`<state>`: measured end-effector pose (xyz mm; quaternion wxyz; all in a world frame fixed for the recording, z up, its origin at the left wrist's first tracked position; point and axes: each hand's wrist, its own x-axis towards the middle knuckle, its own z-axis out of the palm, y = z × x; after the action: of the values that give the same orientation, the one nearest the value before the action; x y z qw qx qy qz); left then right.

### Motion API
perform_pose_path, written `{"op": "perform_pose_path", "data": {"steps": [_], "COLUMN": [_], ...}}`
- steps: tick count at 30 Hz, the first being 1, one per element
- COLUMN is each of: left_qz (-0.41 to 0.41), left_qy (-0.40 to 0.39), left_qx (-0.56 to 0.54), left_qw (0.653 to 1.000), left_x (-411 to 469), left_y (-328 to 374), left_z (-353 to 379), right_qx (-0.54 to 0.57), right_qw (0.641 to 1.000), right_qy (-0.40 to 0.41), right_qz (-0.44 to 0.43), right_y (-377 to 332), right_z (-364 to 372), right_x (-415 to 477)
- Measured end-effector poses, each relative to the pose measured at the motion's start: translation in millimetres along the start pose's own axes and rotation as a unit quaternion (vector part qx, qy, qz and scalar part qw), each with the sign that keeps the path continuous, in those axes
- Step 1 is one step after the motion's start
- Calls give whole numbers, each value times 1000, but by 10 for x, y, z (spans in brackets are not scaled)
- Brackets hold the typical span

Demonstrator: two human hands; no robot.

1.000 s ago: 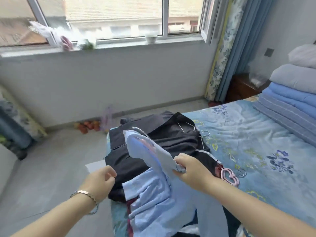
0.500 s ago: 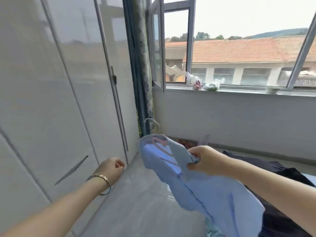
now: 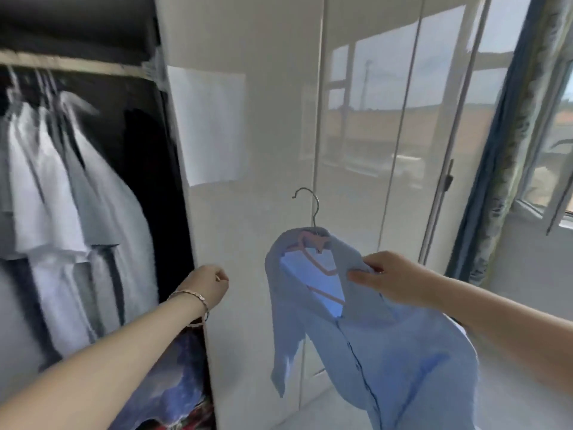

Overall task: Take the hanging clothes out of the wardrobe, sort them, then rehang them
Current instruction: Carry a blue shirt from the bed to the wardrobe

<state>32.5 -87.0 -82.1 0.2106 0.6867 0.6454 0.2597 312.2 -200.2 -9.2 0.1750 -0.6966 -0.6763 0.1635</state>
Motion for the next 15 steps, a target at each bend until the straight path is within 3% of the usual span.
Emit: {"op": "perform_pose_path", "data": {"steps": [8,15], "left_qz": [-110,-160], "left_qy": [97,154], "left_qx": [30,37], "left_qw": [989,974], "left_x": [202,511], "left_y": [-926,-1180], "left_z": [-839,-1206], "right_qx": [37,35], "right_qw": [995,989], "right_qy": [-34,-6], "right_qz": [-85,-147], "right_y": [-1336,-2142], "right_z": [303,363], "right_x": [1183,2113]}}
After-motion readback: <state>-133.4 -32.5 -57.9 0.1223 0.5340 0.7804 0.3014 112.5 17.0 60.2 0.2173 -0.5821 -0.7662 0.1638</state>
